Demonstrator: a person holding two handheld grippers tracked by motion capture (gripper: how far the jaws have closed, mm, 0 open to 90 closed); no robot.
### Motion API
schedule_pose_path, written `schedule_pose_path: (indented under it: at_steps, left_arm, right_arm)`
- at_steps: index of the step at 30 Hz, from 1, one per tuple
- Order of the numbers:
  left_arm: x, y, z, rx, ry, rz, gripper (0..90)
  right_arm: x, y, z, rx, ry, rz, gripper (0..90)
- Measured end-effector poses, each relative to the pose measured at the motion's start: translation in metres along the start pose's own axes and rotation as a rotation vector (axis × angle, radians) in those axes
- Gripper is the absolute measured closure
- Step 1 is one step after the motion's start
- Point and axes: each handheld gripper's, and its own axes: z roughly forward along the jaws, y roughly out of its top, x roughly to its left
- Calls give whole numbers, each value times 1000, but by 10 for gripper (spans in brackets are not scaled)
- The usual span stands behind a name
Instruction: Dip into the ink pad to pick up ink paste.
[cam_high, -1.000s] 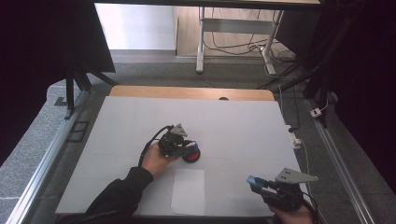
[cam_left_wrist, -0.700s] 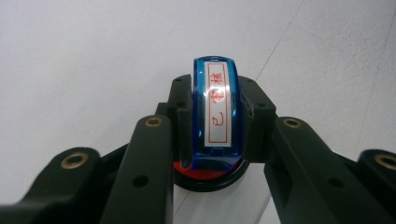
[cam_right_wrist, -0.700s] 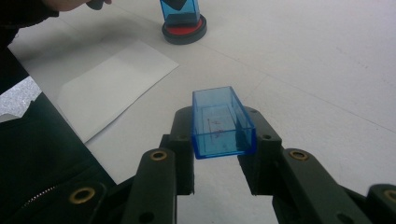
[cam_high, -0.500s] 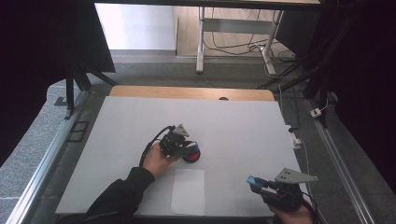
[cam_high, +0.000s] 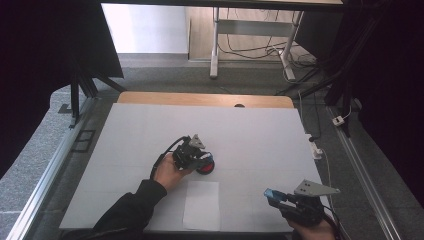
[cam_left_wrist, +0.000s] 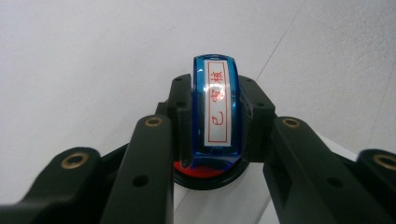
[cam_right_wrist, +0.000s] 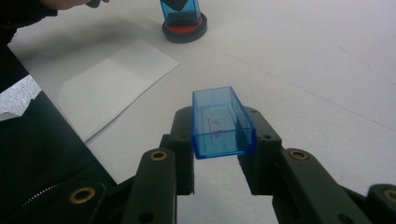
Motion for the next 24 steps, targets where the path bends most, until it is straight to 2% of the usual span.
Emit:
schedule_pose_path:
  at_steps: [3,7,9,15,17,20,24]
  left_arm:
    - [2,0,0,0,-8,-12,702]
    - [-3,2,0,18,16,9,703]
    - [-2,2,0,18,14,5,702]
    - [8,-3,-1,-16,-43,-62,700]
    - [11,-4,-1,-27,-57,-73,699]
    - [14,-4,-2,-21,-75,-100,697]
    - [14,-3,-4,-25,-66,-93,697]
  right_arm:
    - [0,0,0,0,0,-1,685]
    - [0,0,0,2,0,-1,686]
    - [0,0,0,2,0,-2,685]
    - [0,0,0,-1,2,1,685]
    - [0,0,0,-1,0,3,685]
    - [0,0,0,-2,1,6,685]
    - [0,0,-1,-3,3,4,685]
